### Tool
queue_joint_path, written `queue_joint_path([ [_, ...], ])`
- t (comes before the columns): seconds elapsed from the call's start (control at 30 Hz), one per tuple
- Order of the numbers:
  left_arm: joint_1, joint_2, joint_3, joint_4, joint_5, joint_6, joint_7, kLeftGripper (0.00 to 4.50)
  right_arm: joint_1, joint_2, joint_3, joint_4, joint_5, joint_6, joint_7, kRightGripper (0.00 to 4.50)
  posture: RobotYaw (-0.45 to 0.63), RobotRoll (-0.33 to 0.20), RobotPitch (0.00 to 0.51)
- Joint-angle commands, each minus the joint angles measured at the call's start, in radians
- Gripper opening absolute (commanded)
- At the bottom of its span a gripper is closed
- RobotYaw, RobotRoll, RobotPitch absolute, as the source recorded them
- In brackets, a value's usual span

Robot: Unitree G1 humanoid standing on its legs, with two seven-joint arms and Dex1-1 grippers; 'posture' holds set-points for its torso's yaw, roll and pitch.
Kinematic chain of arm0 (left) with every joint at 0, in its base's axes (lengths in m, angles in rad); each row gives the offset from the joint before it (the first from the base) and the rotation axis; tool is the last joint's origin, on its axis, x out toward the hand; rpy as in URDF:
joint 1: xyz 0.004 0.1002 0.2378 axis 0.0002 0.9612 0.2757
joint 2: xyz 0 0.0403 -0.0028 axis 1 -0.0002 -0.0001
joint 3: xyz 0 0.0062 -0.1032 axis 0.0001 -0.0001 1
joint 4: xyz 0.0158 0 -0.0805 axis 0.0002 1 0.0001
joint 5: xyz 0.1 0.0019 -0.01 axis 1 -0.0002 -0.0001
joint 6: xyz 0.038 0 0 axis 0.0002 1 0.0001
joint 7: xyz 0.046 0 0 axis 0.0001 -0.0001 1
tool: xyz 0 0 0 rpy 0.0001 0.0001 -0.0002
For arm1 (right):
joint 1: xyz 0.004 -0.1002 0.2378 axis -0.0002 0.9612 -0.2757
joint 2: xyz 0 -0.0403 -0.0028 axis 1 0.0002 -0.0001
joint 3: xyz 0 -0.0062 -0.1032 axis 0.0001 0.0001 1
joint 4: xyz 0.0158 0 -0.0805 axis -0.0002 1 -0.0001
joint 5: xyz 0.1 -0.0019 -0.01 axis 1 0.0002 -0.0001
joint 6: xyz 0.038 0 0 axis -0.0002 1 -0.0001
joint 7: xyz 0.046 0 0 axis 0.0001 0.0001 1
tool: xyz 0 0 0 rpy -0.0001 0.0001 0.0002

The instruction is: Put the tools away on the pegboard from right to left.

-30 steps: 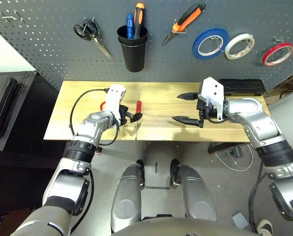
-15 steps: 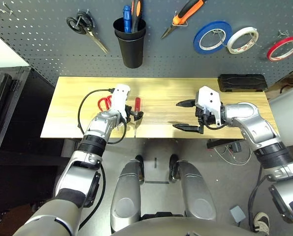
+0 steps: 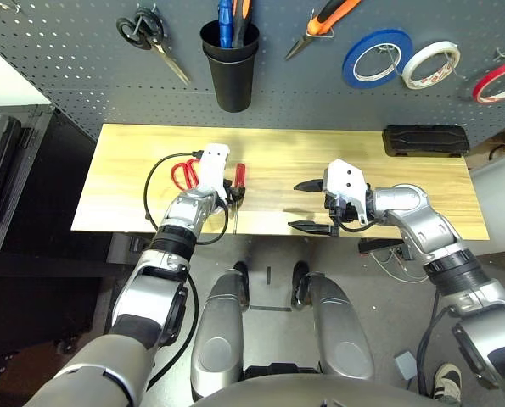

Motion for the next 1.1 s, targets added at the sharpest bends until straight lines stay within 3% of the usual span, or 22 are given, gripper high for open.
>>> queue_joint_path([
  [0.03, 0.004, -0.005, -0.03, 0.01, 0.03, 0.004, -0.023, 0.7, 0.031, -0.021, -0.01, 0.016, -0.007, -0.01, -0.002, 4.5, 0.04, 0.0, 0.349],
  [0.23, 0.015, 0.03, -0.032, -0.097, 0.037, 0.029, -0.046, 0.7, 0.029, -0.036, -0.014, 0.046, -0.009, -0.033, -0.002, 4.5, 0.05, 0.0, 0.338],
  [0.73, 0.303, 0.28, 0.022, -0.951, -0.055, 0.437, -0.15, 0.7, -0.04, -0.018, -0.019, 0.2, -0.025, -0.132, 0.003, 4.5, 0.12, 0.0, 0.252],
  [0.93, 0.323, 0.319, 0.095, -1.066, -0.088, 0.481, -0.141, 0.7, -0.083, -0.002, -0.02, 0.274, -0.033, -0.18, 0.008, 4.5, 0.14, 0.0, 0.216],
  [1.1, 0.245, 0.344, 0.143, -1.127, -0.124, 0.519, -0.14, 0.7, -0.113, -0.002, -0.025, 0.351, -0.042, -0.235, 0.025, 4.5, 0.17, 0.0, 0.188],
])
